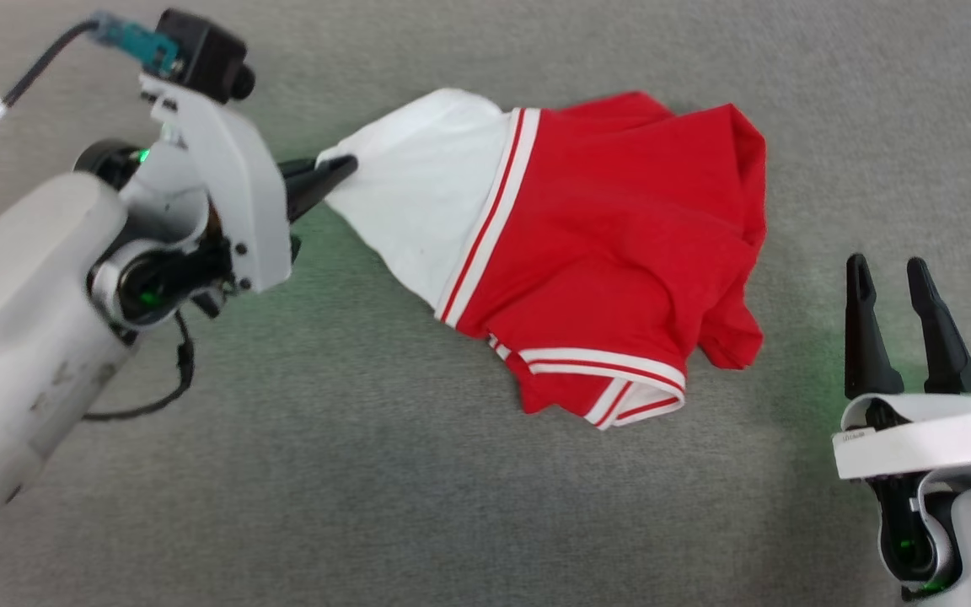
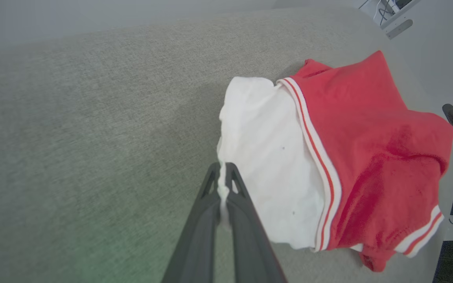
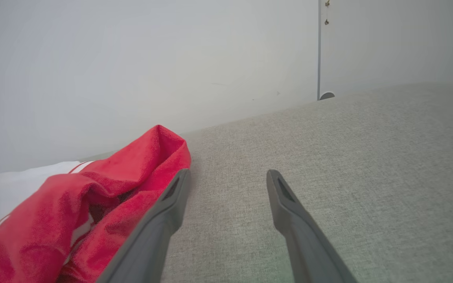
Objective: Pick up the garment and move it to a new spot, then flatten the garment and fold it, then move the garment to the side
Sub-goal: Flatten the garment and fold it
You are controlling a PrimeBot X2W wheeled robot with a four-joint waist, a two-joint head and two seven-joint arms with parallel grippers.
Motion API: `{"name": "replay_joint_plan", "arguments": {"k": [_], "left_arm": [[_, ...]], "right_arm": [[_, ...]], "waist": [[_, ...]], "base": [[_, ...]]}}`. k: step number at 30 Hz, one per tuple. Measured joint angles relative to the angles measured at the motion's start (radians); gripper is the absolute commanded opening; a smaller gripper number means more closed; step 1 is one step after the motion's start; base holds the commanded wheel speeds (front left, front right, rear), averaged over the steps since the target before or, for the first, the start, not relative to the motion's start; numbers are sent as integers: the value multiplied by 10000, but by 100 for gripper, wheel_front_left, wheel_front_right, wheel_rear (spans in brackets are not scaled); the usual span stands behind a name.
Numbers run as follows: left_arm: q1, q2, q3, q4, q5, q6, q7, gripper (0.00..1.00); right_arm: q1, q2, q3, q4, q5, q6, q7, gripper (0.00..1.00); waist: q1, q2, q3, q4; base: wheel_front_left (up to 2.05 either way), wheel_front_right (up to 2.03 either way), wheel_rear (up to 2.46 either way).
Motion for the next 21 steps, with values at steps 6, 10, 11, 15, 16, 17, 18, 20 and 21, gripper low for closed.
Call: {"name": "replay_joint_plan", "arguments": {"k": [6, 10, 11, 15, 16, 17, 18, 20, 21], "left_arm": [[469, 711, -209, -326, -77, -2, -309, 0], [783, 1034, -391, 148, 27, -2, -397, 0], [855, 1076, -424, 299, 31, -2, -416, 0], [1062, 1064, -667, 895, 303, 2, -472, 0], [1111, 1014, -675, 1028, 303, 2, -531, 0], [1153, 949, -686, 1162, 303, 2, -564, 0], [1181, 884, -721, 1271, 309, 2, -579, 0], [1189, 792, -848, 1534, 514, 0, -681, 0], [1205, 750, -888, 1678, 593, 0, -761, 0]], "right_arm": [[250, -130, -19, 40, -2, 0, 0, 100], [285, -182, 38, 67, 0, 0, 0, 100], [291, -203, 58, 67, 0, 0, 0, 100], [338, -293, 46, 58, 0, 0, 0, 100], [343, -309, 46, 58, 0, 0, 0, 100], [345, -322, 54, 61, -2, 0, 0, 100], [345, -339, 58, 61, -2, 0, 0, 100], [344, -401, 86, 75, -25, 0, 0, 100], [342, -441, 121, 82, -44, 0, 0, 100]], "waist": [[0, 0, -494, 475], [0, -1, -744, 680], [0, 0, -793, 705], [0, 0, -877, 691], [0, 0, -874, 666], [0, -1, -871, 640], [0, -1, -868, 612], [0, -1, -862, 561], [0, 0, -862, 535]], "base": [[0, 0, 0], [0, 0, 0], [0, 0, 0], [0, 0, 0], [0, 0, 0], [0, 0, 0], [0, 0, 0], [0, 0, 0], [0, 0, 0]]}}
